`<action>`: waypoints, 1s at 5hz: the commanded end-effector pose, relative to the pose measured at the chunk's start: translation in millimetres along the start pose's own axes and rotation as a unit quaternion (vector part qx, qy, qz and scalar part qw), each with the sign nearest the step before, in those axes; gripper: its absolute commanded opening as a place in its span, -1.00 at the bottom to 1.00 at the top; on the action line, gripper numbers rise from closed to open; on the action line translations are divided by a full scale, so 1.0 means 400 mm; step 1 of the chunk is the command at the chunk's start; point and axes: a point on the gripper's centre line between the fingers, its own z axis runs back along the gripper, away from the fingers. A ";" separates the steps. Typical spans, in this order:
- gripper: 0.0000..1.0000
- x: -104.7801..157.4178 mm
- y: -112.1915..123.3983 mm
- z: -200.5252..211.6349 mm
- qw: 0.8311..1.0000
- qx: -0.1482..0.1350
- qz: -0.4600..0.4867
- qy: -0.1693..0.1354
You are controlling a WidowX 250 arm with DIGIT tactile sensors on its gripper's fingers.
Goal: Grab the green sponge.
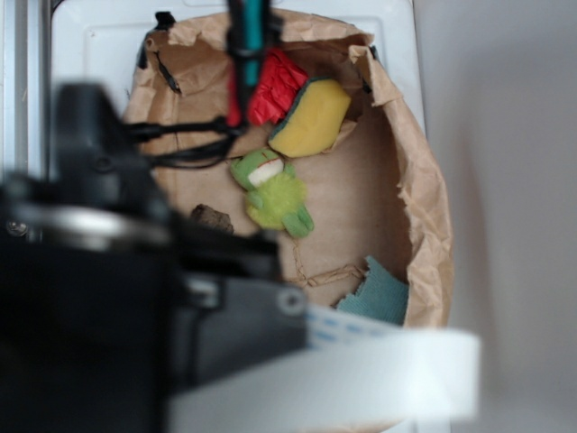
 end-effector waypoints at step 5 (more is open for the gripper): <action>1.00 0.151 0.208 -0.089 0.986 0.042 0.155 -0.045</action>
